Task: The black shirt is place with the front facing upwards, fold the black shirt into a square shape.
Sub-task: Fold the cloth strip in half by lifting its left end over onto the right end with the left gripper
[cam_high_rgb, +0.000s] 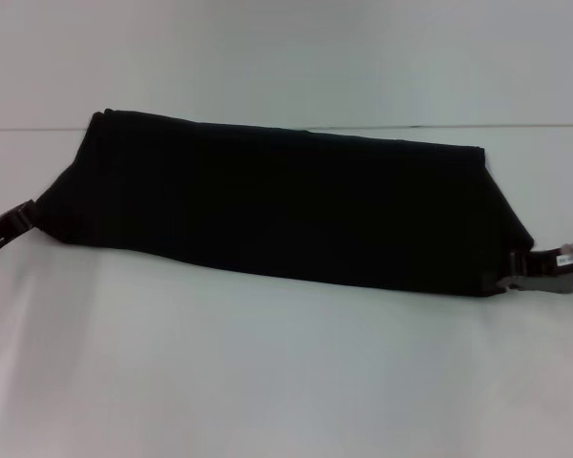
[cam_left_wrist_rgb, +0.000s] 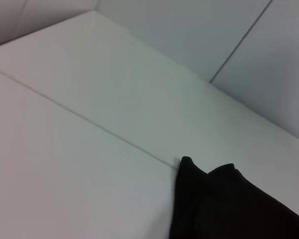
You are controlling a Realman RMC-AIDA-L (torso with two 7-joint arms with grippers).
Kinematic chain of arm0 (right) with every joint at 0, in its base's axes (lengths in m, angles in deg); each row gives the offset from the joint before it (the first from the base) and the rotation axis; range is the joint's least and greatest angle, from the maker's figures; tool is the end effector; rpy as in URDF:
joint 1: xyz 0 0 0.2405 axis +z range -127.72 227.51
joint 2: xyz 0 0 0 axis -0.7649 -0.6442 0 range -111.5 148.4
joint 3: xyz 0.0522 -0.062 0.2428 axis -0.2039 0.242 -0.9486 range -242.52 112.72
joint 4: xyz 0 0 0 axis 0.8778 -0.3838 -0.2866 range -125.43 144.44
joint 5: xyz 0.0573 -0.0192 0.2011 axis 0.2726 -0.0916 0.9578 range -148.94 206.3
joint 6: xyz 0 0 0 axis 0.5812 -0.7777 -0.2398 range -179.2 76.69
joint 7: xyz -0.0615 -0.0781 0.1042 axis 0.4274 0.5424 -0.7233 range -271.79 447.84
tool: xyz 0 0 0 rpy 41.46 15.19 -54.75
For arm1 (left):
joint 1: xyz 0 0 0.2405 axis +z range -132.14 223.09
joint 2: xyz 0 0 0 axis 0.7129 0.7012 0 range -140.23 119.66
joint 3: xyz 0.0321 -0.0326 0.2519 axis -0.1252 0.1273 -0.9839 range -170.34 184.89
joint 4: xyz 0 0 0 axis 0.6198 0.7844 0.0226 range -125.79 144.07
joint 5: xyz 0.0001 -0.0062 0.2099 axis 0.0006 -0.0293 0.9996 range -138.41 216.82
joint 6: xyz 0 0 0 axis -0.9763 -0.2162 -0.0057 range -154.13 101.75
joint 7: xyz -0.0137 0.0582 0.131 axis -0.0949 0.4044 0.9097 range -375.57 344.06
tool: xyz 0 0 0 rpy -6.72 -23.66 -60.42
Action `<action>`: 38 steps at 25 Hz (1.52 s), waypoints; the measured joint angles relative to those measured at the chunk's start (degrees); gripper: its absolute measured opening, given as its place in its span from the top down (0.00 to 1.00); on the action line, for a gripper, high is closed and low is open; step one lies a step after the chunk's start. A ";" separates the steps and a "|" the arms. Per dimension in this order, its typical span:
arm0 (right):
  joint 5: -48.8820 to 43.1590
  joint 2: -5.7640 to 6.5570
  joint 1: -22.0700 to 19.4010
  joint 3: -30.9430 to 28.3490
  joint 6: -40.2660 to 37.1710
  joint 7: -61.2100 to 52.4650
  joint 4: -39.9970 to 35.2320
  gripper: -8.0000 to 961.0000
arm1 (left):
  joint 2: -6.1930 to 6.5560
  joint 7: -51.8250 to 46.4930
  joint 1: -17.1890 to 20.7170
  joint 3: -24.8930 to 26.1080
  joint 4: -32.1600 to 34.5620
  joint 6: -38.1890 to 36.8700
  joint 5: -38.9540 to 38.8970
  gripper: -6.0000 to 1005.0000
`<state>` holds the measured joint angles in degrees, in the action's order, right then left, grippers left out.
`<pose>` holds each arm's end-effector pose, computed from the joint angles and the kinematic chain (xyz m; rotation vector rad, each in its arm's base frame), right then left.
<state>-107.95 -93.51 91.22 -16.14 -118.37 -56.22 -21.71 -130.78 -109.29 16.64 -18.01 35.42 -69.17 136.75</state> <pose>0.2953 0.3951 0.0113 -2.1107 1.7653 0.1163 -0.3752 0.3695 0.0283 -1.5278 -1.4016 -0.7302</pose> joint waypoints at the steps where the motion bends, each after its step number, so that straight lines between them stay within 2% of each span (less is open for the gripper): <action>1: 0.05 0.24 -0.35 -0.30 -0.60 0.47 -0.01 0.98 | 0.00 -1.44 0.41 0.04 0.61 -1.04 1.11 1.00; 9: 0.06 2.00 -3.75 -2.80 -4.64 4.60 -1.10 0.98 | 0.05 -14.28 5.44 0.64 6.90 -14.45 9.60 1.00; 14: -0.04 2.49 -4.77 -2.97 -5.10 5.69 -1.36 0.98 | 0.07 -19.59 8.66 5.45 9.35 -24.78 15.03 1.00; 18: -0.29 2.62 -4.85 -2.97 -5.55 6.62 -1.42 0.98 | -0.47 -20.88 11.14 8.86 9.28 -30.77 17.79 1.00; 20: -0.31 2.79 -4.86 -2.96 -5.69 7.08 -1.42 0.98 | -1.22 -20.97 13.35 9.81 9.40 -33.52 18.04 1.00; 28: -0.31 3.20 -4.81 -2.71 -6.04 7.83 -1.42 0.98 | -2.23 -19.79 15.84 11.54 9.55 -36.60 18.13 1.00; 34: -0.31 3.29 -4.69 -2.90 -6.71 8.46 -1.41 0.98 | -2.12 -18.82 15.54 12.07 9.56 -37.57 18.17 1.00; 38: -0.22 3.15 -4.67 -3.01 -8.88 10.03 -1.96 0.98 | -1.54 -18.74 15.11 12.13 9.65 -38.43 18.23 0.99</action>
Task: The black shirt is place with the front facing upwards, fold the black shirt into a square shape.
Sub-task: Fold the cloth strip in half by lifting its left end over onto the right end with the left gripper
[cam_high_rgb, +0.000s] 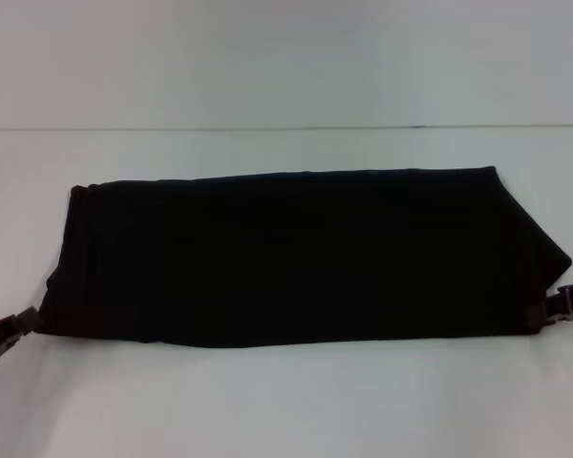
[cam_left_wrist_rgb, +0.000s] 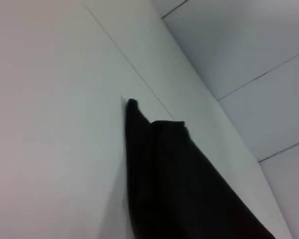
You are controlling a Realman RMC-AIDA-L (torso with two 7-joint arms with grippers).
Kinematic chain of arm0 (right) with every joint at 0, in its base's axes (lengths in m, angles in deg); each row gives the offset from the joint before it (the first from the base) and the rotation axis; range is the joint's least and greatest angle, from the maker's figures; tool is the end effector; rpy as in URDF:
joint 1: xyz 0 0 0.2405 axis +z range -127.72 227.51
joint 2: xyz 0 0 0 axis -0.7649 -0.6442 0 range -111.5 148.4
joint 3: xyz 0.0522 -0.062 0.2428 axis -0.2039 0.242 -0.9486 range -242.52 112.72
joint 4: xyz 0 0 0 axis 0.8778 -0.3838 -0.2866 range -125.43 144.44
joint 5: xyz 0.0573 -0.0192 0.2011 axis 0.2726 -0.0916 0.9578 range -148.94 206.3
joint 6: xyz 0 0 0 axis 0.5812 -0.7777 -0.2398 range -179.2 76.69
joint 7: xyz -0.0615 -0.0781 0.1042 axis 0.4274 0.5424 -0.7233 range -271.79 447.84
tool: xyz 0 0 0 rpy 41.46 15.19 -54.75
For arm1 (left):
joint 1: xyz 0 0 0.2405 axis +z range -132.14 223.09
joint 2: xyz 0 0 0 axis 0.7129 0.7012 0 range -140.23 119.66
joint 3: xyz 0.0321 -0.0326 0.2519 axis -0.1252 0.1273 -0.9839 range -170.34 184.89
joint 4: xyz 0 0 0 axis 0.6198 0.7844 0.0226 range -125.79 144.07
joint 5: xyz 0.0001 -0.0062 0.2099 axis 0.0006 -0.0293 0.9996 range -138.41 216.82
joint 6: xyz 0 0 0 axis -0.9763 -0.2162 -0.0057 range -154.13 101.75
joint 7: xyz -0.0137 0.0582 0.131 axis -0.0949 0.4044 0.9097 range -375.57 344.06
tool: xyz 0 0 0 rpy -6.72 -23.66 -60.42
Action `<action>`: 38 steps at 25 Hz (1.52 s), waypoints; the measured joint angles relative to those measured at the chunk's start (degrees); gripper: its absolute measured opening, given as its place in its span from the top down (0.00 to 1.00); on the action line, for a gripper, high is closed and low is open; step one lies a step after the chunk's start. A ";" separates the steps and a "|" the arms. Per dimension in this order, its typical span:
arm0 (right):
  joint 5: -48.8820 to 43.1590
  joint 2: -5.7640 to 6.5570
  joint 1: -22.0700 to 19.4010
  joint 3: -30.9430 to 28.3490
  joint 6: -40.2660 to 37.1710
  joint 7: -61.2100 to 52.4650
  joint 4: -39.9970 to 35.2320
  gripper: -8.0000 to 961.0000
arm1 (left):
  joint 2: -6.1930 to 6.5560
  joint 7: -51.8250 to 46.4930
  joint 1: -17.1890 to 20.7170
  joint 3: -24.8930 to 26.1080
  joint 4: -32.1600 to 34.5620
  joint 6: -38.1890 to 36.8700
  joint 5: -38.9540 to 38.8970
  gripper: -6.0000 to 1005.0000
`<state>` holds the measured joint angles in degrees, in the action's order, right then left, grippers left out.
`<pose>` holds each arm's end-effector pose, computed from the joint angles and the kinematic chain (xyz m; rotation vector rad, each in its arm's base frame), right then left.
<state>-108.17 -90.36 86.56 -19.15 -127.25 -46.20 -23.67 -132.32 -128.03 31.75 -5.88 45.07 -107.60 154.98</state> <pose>0.3227 0.3668 0.0412 -2.2366 1.6977 0.0641 -0.3888 0.2436 0.0321 -1.6509 -1.7580 -1.0144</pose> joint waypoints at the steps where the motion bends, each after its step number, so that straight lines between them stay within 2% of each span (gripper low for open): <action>1: 0.09 -0.12 -0.11 -0.08 -0.29 0.13 -0.49 0.98 | 0.18 0.02 -0.13 0.00 0.06 -0.53 0.07 0.99; 2: 0.25 -0.50 -0.55 -0.47 -0.87 0.65 -1.68 0.98 | 0.35 0.09 -0.30 0.10 0.11 -1.14 0.13 0.99; 3: 0.28 -0.67 -0.68 -0.92 -1.28 1.15 -2.11 0.86 | 0.38 0.16 -0.37 0.18 0.11 -1.37 0.15 0.99; 4: 0.28 -0.67 -0.68 -0.92 -1.28 1.15 -2.11 0.83 | 0.43 0.29 -0.44 0.44 0.12 -1.67 0.16 0.99; 10: 0.34 -0.62 -1.13 -5.31 -4.78 4.16 -3.10 0.61 | 0.74 0.20 -0.65 2.00 0.10 -1.84 0.18 0.82; 21: 1.16 -0.32 -3.88 -16.48 -6.83 8.81 -7.23 0.36 | 2.20 -2.73 -0.94 7.62 1.18 -1.17 0.49 0.60; 23: 3.56 -0.77 -4.45 -18.08 -7.91 13.13 -7.71 0.26 | 2.63 -5.39 -1.20 7.61 1.83 -1.26 1.39 0.51; 25: 7.77 -1.89 -5.30 -18.89 -10.28 21.32 -7.78 0.16 | 3.29 -9.76 -1.84 7.39 2.97 -1.97 4.07 0.41; 27: 11.57 -3.77 -6.06 -18.81 -12.77 31.10 -7.81 0.09 | 3.82 -13.98 -2.68 7.27 4.07 -2.76 7.88 0.29; 29: 13.35 -6.35 -6.48 -18.65 -14.30 40.78 -8.01 0.05 | 4.30 -18.37 -3.70 7.27 5.02 -3.61 12.46 0.14; 31: 13.68 -8.96 -6.61 -18.61 -14.57 48.87 -8.34 0.02 | 4.98 -22.08 -4.99 7.46 5.52 -5.00 17.21 0.13; 33: 13.68 -10.70 -6.59 -18.55 -13.86 54.60 -7.87 0.02 | 5.48 -25.05 -5.98 7.71 5.93 -6.51 20.36 0.11; 35: 13.79 -11.18 -6.13 -18.47 -13.00 59.79 -4.59 0.02 | 5.82 -28.35 -6.55 7.77 6.64 -8.02 21.94 0.09; 38: 14.10 -10.99 -5.47 -18.78 -11.71 66.13 0.82 0.02 | 6.08 -31.48 -6.68 7.78 7.32 -9.06 22.22 0.09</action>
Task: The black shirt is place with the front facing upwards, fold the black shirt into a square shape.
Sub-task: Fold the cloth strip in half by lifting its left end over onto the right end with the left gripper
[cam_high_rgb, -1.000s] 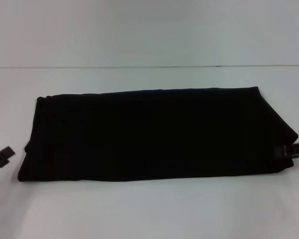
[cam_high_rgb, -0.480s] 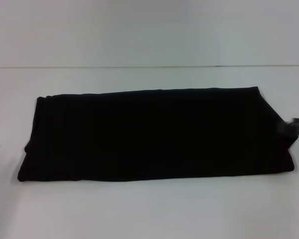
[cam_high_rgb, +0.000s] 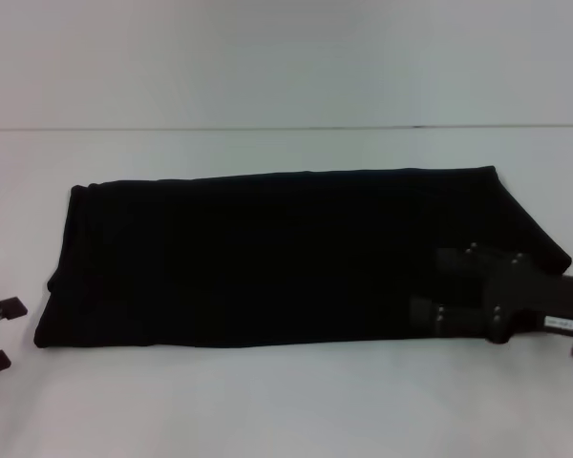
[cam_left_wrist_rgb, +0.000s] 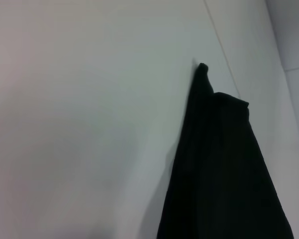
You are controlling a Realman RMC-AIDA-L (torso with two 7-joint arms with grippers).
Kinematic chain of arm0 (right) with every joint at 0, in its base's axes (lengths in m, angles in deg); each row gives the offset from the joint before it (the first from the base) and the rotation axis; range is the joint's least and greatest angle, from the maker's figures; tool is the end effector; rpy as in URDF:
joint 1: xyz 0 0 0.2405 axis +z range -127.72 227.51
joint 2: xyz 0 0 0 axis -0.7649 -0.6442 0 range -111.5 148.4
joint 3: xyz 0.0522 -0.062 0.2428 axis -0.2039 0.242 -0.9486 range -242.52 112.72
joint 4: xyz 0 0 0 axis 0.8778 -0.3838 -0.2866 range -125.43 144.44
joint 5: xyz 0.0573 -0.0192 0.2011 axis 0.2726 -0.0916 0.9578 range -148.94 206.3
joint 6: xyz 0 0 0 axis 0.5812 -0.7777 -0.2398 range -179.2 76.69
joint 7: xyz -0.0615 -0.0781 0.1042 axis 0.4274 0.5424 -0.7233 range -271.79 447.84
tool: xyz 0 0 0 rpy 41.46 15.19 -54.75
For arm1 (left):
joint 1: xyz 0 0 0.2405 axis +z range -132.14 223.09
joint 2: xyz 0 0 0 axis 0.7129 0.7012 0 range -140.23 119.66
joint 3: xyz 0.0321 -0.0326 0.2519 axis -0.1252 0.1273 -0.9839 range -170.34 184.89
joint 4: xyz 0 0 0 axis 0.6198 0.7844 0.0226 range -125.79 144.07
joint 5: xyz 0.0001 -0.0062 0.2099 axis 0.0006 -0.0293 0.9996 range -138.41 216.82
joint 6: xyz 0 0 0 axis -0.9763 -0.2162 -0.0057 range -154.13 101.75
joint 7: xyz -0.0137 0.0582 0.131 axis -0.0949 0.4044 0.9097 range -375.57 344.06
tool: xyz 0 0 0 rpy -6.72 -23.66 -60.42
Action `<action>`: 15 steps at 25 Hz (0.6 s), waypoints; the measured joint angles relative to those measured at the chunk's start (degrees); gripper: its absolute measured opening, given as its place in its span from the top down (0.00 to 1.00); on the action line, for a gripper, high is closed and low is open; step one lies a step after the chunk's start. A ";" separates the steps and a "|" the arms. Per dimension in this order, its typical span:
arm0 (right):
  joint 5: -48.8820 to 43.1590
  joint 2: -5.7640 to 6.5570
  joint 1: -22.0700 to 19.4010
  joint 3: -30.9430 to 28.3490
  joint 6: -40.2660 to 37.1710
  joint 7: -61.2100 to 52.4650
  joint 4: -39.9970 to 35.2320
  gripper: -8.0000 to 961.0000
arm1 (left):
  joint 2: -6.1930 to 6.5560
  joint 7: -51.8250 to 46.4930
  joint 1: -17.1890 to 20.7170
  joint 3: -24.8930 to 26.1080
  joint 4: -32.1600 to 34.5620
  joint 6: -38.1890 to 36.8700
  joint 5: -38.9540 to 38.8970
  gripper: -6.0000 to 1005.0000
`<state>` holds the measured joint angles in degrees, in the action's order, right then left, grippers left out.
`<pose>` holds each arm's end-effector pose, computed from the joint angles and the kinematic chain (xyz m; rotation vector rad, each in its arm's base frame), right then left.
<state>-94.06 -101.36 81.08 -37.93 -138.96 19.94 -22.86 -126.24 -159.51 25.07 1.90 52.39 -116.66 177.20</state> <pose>0.2841 0.3244 -0.0072 -2.6517 0.5554 0.6684 -0.3930 0.2551 0.0801 -1.4627 -2.2347 -0.8444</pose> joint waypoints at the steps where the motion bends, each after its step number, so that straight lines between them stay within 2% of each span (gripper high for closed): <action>1: 0.44 -0.01 0.03 0.03 0.49 1.99 1.20 0.02 | 0.06 -1.00 -0.05 -0.01 0.08 -0.07 0.15 0.09; 8: 1.71 -0.15 0.17 0.42 1.19 13.16 7.21 0.03 | 0.12 -4.47 -0.75 -0.68 -2.90 0.90 1.71 0.09; 15: 1.89 -0.28 0.59 2.75 1.58 14.40 9.12 0.03 | 0.12 -4.65 -1.19 -0.68 -4.86 2.25 1.81 0.09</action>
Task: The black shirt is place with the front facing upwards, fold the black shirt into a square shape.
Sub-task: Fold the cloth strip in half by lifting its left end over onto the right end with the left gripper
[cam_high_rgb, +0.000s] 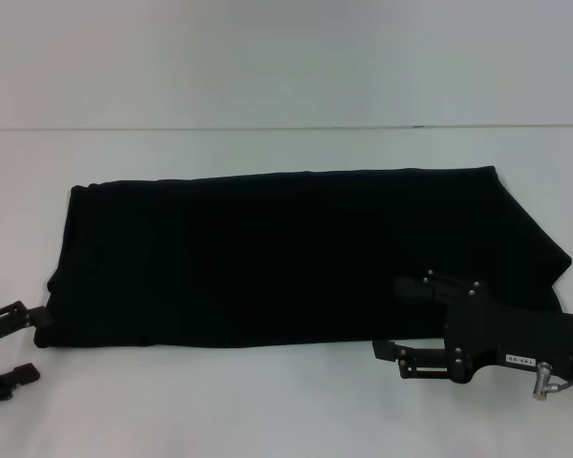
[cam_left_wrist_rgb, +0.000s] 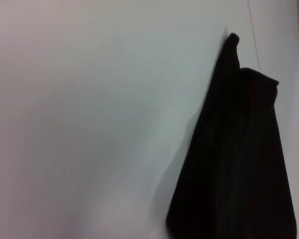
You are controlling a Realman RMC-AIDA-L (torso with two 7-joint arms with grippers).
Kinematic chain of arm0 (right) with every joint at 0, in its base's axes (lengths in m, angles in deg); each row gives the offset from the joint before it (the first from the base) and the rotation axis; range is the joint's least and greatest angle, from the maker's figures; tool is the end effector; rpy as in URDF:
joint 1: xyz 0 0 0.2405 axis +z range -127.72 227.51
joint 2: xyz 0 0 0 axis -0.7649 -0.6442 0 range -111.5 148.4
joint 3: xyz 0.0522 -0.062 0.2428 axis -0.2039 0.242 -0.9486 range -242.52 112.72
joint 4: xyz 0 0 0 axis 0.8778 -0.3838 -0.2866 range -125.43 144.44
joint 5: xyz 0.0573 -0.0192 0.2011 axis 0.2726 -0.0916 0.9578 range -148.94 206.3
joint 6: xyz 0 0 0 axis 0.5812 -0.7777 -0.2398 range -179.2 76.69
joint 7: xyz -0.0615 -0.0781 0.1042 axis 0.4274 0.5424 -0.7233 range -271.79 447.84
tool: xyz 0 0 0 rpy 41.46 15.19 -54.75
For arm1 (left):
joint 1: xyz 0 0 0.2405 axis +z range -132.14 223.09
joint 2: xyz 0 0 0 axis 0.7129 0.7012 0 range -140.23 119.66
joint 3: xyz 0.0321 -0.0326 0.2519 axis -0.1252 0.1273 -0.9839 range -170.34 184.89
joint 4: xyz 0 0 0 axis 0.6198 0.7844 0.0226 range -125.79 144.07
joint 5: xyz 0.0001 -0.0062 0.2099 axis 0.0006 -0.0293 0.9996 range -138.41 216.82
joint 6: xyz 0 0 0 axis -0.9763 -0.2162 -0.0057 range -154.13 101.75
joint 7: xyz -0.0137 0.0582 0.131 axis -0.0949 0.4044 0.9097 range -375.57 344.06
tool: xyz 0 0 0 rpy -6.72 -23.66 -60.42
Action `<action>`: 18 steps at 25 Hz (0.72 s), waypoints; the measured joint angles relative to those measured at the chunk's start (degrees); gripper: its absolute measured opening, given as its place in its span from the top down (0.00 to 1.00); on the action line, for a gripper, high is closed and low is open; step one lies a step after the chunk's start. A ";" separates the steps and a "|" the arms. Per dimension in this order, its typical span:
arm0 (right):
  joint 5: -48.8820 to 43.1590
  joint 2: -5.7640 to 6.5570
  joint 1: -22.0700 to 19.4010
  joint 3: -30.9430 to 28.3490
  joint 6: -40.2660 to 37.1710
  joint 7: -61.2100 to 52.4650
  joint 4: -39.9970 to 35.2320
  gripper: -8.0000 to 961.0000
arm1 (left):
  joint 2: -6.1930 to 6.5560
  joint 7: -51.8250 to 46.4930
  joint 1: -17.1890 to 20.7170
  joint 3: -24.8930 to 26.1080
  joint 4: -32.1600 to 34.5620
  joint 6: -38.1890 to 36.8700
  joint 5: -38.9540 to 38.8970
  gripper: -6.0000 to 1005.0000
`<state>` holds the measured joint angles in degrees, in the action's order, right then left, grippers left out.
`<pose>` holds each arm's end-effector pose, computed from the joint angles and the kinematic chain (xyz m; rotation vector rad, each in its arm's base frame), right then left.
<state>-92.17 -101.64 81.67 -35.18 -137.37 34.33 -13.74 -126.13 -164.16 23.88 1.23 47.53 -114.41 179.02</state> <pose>0.2777 0.3091 -0.0423 -2.7218 0.3456 0.7001 -0.3912 0.2595 0.0592 -1.3816 -2.3765 -0.8396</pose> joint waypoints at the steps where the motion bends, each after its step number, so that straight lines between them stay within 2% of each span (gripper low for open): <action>1: 0.02 0.00 0.04 0.05 0.13 0.02 0.16 0.03 | 0.00 -0.01 -0.09 0.00 -0.13 0.47 0.00 0.09; 18: 0.01 0.14 -0.42 0.07 0.02 -0.36 0.48 0.03 | 0.88 -0.04 -3.39 -0.89 -4.44 5.83 0.35 0.10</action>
<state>-92.16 -101.50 81.25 -35.11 -137.35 33.97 -13.25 -125.24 -164.20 20.49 0.34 43.09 -108.58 179.36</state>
